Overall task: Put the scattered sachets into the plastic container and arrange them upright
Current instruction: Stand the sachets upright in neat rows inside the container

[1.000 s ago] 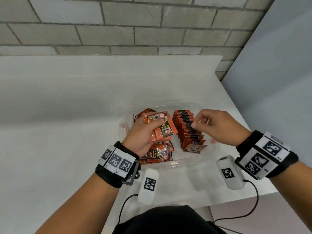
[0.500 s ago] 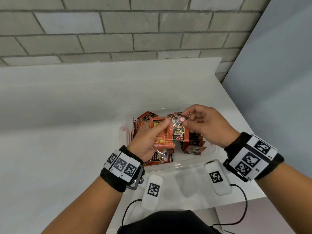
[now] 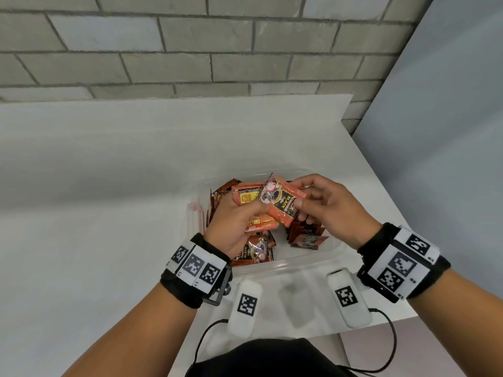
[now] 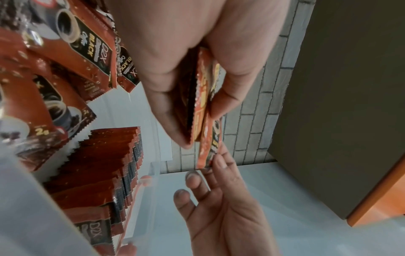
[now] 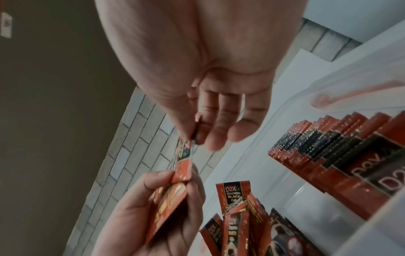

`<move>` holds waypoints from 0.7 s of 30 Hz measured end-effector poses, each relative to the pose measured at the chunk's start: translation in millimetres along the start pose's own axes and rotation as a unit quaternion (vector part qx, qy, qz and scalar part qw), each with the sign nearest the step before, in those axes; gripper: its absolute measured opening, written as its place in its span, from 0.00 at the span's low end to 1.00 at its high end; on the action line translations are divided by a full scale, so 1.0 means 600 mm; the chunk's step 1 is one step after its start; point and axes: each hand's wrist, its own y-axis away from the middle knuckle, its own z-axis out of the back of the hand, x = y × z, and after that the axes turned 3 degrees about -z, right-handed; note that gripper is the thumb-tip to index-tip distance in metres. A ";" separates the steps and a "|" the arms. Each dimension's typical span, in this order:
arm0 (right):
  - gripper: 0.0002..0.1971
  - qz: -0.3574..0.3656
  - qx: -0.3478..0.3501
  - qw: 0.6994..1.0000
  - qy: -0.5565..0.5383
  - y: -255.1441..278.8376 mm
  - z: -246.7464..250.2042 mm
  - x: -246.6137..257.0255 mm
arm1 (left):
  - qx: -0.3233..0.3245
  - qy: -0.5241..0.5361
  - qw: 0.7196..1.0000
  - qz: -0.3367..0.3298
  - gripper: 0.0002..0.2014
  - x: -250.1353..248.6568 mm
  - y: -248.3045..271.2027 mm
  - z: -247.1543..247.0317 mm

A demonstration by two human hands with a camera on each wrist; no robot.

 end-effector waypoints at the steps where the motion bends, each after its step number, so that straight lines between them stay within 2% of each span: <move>1: 0.12 0.011 -0.009 1.000 0.004 -0.001 0.000 0.001 | 0.007 -0.004 1.000 0.007 0.12 0.000 0.003 -0.001; 5: 0.15 0.034 -0.013 0.999 0.031 -0.004 -0.001 0.009 | 0.014 -0.008 0.999 0.030 0.09 0.003 0.007 -0.004; 9: 0.17 -0.026 0.011 0.999 -0.029 -0.005 -0.003 0.010 | -0.004 0.016 1.000 0.002 0.11 0.007 0.002 0.000; 11: 0.13 -0.037 0.024 0.998 -0.040 -0.002 -0.002 0.010 | 0.006 0.014 1.000 0.003 0.12 0.008 0.003 0.002; 14: 0.09 -0.026 -0.001 0.999 -0.021 0.000 0.014 0.011 | 0.015 0.015 1.000 0.018 0.14 0.007 0.003 0.007; 17: 0.10 -0.004 0.012 0.991 0.133 0.002 0.041 0.006 | -0.027 0.068 0.997 0.037 0.17 0.003 -0.005 0.018; 21: 0.06 -0.015 0.072 0.951 0.299 0.016 0.051 -0.013 | -0.058 0.078 0.994 0.049 0.14 0.003 -0.014 0.029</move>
